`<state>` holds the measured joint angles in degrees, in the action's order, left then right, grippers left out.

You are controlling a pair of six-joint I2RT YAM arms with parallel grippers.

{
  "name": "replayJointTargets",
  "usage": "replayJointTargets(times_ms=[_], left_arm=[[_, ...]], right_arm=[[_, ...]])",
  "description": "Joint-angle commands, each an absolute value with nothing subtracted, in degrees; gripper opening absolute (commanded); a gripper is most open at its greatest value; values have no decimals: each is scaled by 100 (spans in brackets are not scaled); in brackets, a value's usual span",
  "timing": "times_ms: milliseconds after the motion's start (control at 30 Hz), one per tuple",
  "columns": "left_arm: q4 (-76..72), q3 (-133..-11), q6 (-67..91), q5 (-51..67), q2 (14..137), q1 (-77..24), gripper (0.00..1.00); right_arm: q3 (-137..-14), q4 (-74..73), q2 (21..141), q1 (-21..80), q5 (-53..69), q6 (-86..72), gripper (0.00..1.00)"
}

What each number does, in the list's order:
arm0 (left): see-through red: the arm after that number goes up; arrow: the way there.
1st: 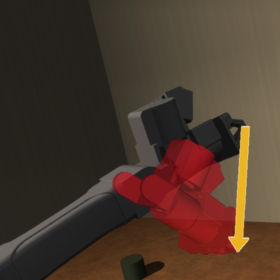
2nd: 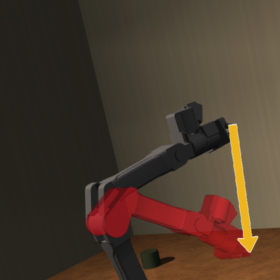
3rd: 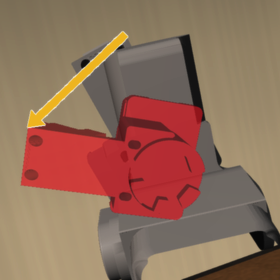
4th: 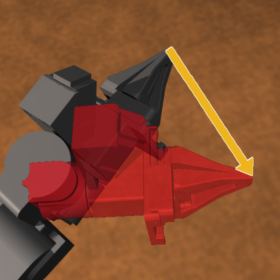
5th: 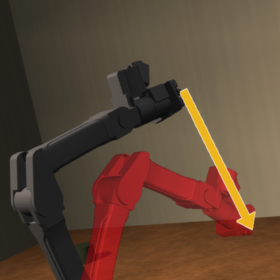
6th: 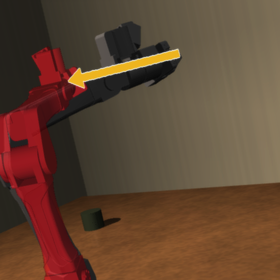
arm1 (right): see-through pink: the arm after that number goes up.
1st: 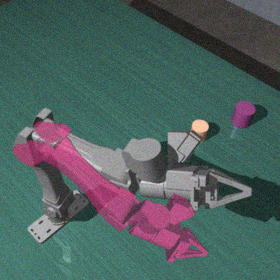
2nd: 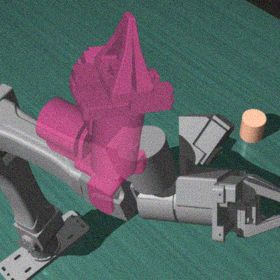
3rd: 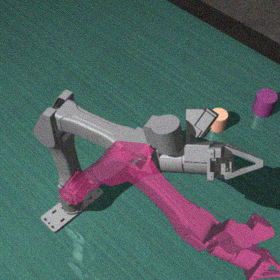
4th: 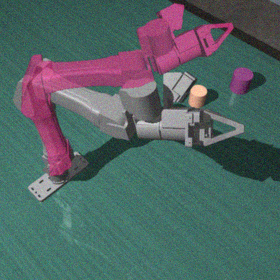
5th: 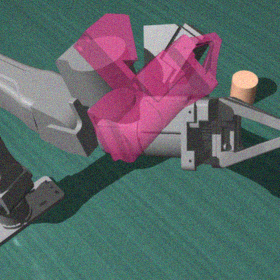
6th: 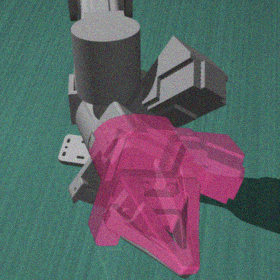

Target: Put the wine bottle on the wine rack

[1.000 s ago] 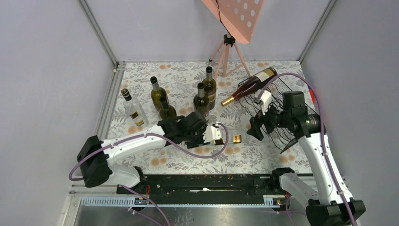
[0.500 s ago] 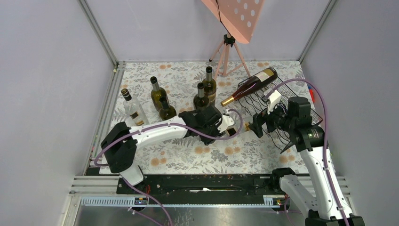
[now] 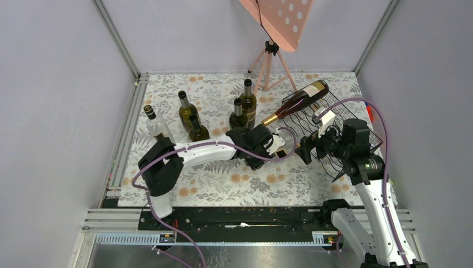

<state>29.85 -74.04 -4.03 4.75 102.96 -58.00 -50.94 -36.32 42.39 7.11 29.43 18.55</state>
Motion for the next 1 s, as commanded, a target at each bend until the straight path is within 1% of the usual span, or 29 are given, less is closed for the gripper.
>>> replayJointTargets(times_ms=[0,567,800,967], left_arm=[[1720,-7997,-169,678,10169,-5696,0],[911,-8011,396,1321,10466,-5397,0],[682,-8549,545,1382,10982,-5392,0],[829,-9248,605,1394,11554,-5389,0]], right_arm=[[-5024,-3373,4157,677,3062,1814,100],[-4952,-3377,4219,669,3148,1844,100],[-4920,-3376,4168,668,3138,1870,100],[-4897,-3367,4133,664,3125,1889,100]])
